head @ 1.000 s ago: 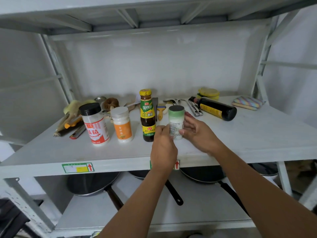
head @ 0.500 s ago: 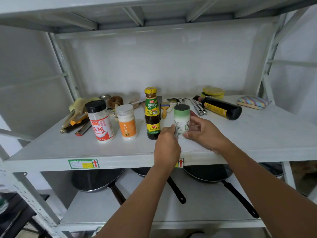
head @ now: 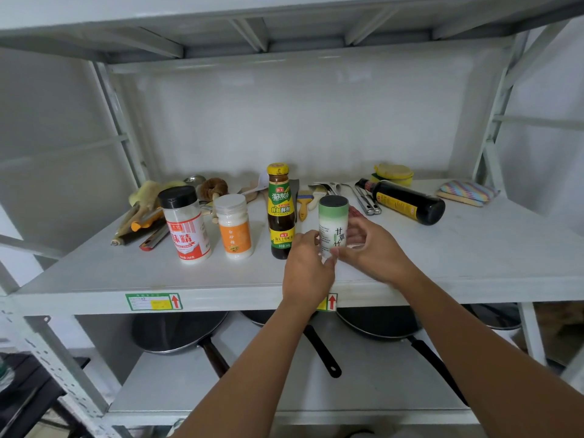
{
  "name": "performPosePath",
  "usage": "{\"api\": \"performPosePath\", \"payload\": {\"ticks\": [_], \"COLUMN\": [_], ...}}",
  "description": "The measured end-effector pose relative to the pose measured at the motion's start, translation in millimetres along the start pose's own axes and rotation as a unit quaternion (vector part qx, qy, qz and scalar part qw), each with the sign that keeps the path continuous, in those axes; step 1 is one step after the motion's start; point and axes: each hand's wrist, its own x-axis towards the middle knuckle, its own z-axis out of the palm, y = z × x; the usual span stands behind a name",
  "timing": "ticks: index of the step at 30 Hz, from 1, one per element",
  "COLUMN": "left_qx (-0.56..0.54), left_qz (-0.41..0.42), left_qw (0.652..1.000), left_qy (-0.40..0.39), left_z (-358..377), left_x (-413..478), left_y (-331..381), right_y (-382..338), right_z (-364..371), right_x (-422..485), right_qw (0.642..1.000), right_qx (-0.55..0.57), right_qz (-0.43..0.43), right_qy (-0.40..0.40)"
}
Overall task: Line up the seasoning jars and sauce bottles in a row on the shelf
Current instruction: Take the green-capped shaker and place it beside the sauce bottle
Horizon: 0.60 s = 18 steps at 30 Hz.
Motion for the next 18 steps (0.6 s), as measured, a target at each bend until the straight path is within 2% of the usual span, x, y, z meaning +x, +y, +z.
{"api": "performPosePath", "payload": {"ticks": [5,18], "left_qx": [-0.017,0.017], "left_qz": [-0.007,0.006], "left_qw": [1.000,1.000], "left_qy": [0.006,0.001], "left_z": [-3.0,7.6], "left_x": [2.7,5.2], "left_y": [-2.8,-12.5], "right_y": [0.1,-0.4], "right_z": [-5.8,-5.8], "right_x": [0.0,-1.7], "right_qw": [0.998,0.997], "right_qx": [0.066,0.070], "right_qz": [0.005,-0.022], "right_qy": [-0.017,-0.028]}}
